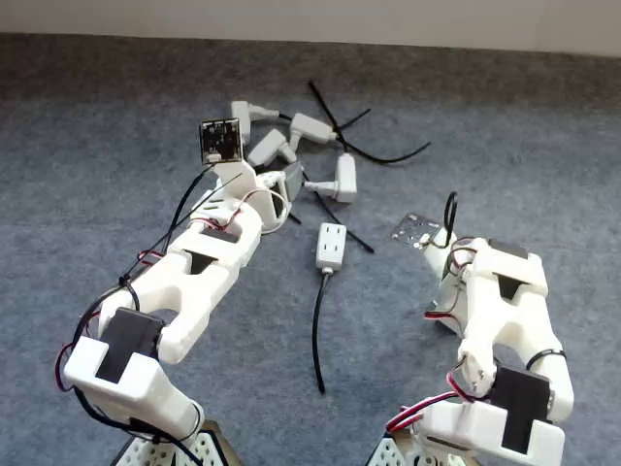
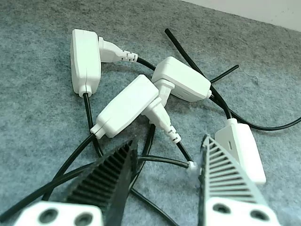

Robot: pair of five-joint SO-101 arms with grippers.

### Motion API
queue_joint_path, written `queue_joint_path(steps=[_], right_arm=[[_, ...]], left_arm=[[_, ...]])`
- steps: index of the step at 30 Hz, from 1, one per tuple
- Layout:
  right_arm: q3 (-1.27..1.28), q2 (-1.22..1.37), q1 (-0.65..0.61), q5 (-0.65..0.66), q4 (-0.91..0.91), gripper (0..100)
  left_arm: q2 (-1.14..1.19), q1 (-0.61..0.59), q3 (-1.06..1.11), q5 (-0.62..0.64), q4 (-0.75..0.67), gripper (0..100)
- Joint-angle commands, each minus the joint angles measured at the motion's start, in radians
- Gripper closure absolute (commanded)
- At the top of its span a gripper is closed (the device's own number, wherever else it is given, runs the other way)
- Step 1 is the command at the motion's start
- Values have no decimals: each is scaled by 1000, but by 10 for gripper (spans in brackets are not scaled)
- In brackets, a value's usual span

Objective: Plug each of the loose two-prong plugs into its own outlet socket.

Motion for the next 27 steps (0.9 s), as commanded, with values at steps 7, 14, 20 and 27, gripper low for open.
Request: queue_joint_path(steps=[7,14,20,27], right_arm=[[-96,113,51,-60,-30,992],[-473,45,25,-184,314,992],[-839,-25,-74,-259,582,992],[-1119,-38,-268,-307,845,992]], left_arm=[[-5,-10,-39,-3,-15,772],[-5,-10,-39,-3,-20,772],[-5,-10,-39,-3,-20,772],[-4,-2,-36,2,-20,772]])
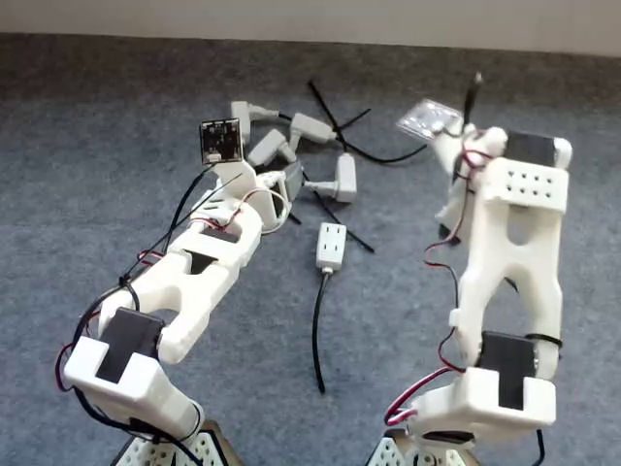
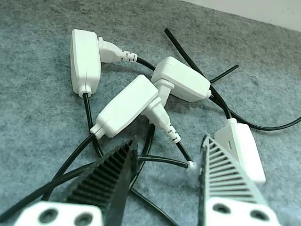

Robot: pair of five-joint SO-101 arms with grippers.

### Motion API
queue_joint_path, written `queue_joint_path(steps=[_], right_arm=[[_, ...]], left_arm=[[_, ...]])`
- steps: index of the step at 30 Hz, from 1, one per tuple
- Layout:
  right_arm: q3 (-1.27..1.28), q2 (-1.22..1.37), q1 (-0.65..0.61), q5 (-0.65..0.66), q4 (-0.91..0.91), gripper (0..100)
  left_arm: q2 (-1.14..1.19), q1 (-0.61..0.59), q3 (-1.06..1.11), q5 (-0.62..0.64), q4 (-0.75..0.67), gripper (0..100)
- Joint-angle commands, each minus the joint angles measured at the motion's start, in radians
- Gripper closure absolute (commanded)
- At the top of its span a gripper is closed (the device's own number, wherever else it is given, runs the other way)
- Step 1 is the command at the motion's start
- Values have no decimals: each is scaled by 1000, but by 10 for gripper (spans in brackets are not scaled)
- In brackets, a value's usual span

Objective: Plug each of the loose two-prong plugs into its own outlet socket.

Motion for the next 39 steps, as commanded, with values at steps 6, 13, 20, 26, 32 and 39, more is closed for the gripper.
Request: queue_joint_path(steps=[6,13,20,26,32,39], right_arm=[[-120,-116,-257,-77,87,992],[-47,-243,-484,-72,87,992],[45,-334,-510,-38,85,992],[120,-401,-410,-34,84,992],[197,-430,-355,-32,84,992],[341,-433,-357,-41,-10,992]], left_arm=[[-7,30,-33,2,-21,772],[-15,30,-31,5,-21,772],[-18,64,-31,5,-21,770],[-214,90,70,5,-21,770],[-522,148,239,5,-55,772],[-759,209,360,3,-58,772]])
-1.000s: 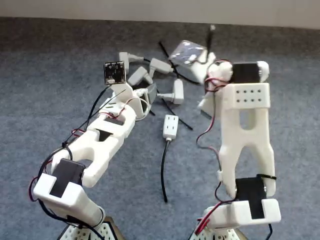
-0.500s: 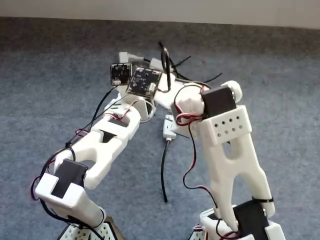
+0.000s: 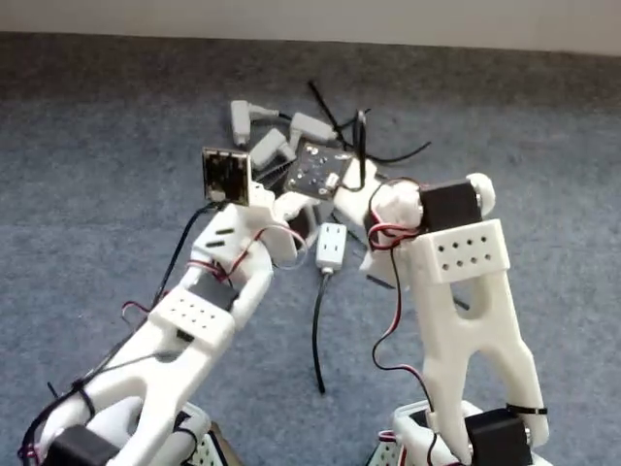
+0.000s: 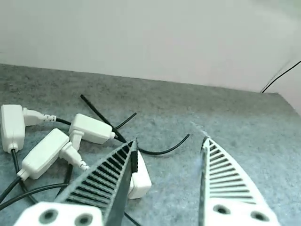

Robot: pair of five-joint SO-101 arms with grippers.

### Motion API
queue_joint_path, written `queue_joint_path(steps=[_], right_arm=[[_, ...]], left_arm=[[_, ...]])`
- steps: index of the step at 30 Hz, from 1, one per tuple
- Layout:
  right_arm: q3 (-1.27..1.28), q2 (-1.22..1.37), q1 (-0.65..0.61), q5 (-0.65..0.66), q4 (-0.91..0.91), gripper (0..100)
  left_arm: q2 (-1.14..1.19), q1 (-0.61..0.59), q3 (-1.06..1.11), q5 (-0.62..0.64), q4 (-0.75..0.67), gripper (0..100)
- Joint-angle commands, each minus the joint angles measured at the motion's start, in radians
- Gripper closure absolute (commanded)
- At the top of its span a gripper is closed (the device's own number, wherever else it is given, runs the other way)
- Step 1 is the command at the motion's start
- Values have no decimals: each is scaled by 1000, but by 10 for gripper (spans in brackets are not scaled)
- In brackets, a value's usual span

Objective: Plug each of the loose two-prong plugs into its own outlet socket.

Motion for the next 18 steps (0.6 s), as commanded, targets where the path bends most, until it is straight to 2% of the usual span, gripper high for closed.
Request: queue_joint_path(steps=[1,10,18], right_arm=[[56,-39,15,3,-71,992],[88,-39,-12,-81,-266,992],[19,-41,-82,-83,-229,992]], left_arm=[[-119,25,25,5,-18,772],[-186,131,125,-3,-18,772],[-185,128,168,-3,-23,772]])
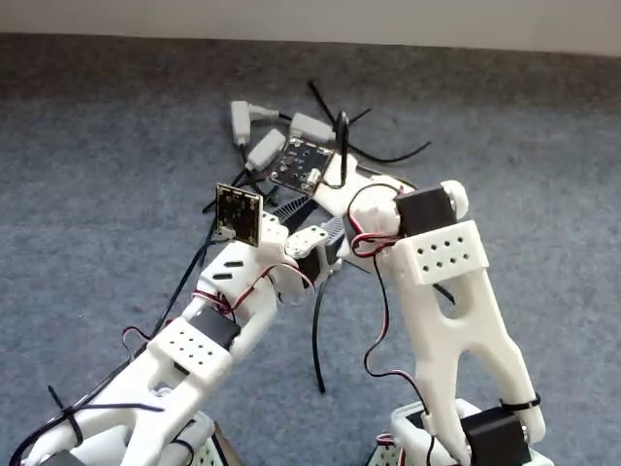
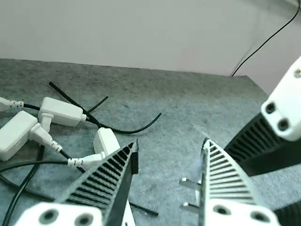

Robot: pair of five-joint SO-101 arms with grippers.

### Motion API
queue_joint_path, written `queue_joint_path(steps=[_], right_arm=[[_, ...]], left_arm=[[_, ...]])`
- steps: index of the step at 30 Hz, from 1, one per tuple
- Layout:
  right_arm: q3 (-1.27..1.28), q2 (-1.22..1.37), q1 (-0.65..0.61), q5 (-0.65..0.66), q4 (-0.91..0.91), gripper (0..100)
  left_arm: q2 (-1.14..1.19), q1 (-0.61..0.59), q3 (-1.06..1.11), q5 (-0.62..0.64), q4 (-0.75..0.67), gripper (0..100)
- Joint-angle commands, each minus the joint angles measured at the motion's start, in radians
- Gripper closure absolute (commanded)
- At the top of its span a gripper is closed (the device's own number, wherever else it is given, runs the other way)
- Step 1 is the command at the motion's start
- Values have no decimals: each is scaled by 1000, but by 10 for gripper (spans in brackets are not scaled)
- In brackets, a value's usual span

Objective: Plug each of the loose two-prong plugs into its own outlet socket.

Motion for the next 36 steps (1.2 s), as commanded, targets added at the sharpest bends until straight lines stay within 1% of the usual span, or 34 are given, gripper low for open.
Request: queue_joint_path(steps=[1,6,9,12,19,25,28,33,36], right_arm=[[-105,-41,-18,-15,45,992],[-321,-30,-18,-12,202,992],[-418,-28,-18,-9,257,992],[-449,-28,-18,-9,282,992],[-452,-39,-16,-8,298,992],[-444,-28,-15,-6,297,992],[-443,-28,-8,-5,297,992],[-386,-28,88,57,298,992],[-289,-28,122,64,298,992]], left_arm=[[-24,12,5,-5,-21,772],[41,12,-5,-5,-25,772],[137,12,-25,-5,-89,772],[226,10,-53,-5,-132,772],[348,-7,-119,-6,-140,772],[357,-8,-120,-6,-138,772],[357,-36,-122,-6,-140,772],[357,-101,-139,-5,-141,772],[357,-107,-143,-3,-141,772]])
